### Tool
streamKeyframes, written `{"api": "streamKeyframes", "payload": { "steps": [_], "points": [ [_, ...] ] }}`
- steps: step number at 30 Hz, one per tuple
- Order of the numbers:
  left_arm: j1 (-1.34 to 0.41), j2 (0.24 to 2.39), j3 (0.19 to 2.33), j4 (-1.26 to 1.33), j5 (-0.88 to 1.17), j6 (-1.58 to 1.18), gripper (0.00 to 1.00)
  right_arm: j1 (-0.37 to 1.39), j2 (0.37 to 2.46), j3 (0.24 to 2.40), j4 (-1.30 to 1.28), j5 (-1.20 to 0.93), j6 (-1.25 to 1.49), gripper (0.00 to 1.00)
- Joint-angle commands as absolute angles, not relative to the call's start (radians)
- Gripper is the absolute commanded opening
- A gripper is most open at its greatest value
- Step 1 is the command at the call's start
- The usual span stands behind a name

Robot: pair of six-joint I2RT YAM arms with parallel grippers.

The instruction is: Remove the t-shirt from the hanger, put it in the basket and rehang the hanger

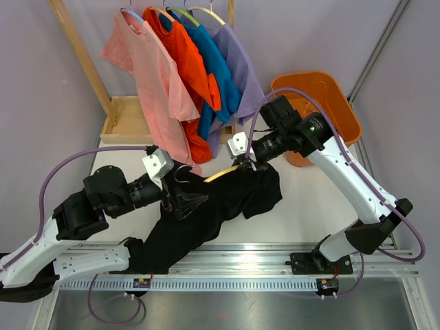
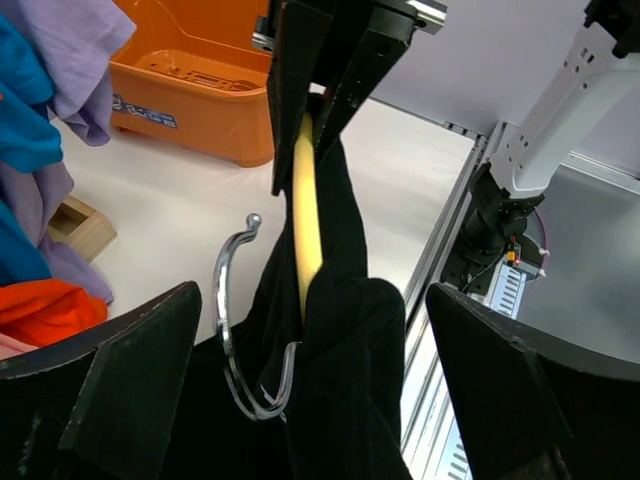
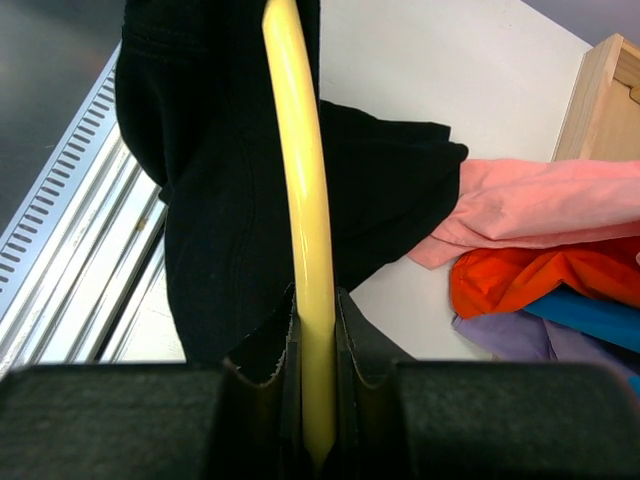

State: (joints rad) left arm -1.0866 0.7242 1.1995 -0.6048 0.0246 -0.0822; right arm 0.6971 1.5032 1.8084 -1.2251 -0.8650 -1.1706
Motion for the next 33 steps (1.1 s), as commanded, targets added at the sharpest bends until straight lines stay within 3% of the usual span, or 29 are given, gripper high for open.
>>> {"api": "streamKeyframes", "payload": {
  "steps": [1, 8, 11, 14, 15, 17, 20, 25, 29, 33],
  "points": [
    [-1.092, 0.722, 1.215, -0.558, -0.047, -0.098, 0.99, 0.69, 1.457, 1.816, -1.16, -0.928, -1.131, 0.0],
    [-1.092, 0.827, 1.272, -0.603, -0.074, -0.087, 0.94, 0.69, 1.46, 1.822, -1.137, -0.908, -1.109, 0.0],
    [-1.092, 0.89, 1.322, -0.663, -0.074, -0.068, 0.81, 0.69, 1.457, 1.824, -1.127, -0.894, -1.112, 0.0],
    [-1.092, 0.914, 1.336, -0.699, -0.069, -0.049, 0.61, 0.69, 1.453, 1.824, -1.124, -0.893, -1.112, 0.0],
    [-1.092, 0.911, 1.332, -0.701, -0.074, -0.041, 0.48, 0.69, 1.451, 1.824, -1.123, -0.893, -1.111, 0.0],
    [-1.094, 0.902, 1.319, -0.706, -0.083, -0.034, 0.42, 0.69, 1.448, 1.827, -1.124, -0.896, -1.109, 0.0],
    [-1.094, 0.884, 1.289, -0.715, -0.091, -0.023, 0.47, 0.69, 1.445, 1.827, -1.117, -0.897, -1.104, 0.0],
    [-1.092, 0.824, 1.229, -0.672, -0.081, -0.023, 0.73, 0.672, 1.454, 1.841, -1.109, -0.92, -1.086, 0.0],
    [-1.092, 0.764, 1.201, -0.624, -0.109, -0.025, 0.82, 0.658, 1.459, 1.848, -1.111, -0.94, -1.072, 0.0],
    [-1.092, 0.736, 1.181, -0.585, -0.112, -0.031, 0.82, 0.653, 1.462, 1.861, -1.103, -0.972, -1.051, 0.0]
  ]
}}
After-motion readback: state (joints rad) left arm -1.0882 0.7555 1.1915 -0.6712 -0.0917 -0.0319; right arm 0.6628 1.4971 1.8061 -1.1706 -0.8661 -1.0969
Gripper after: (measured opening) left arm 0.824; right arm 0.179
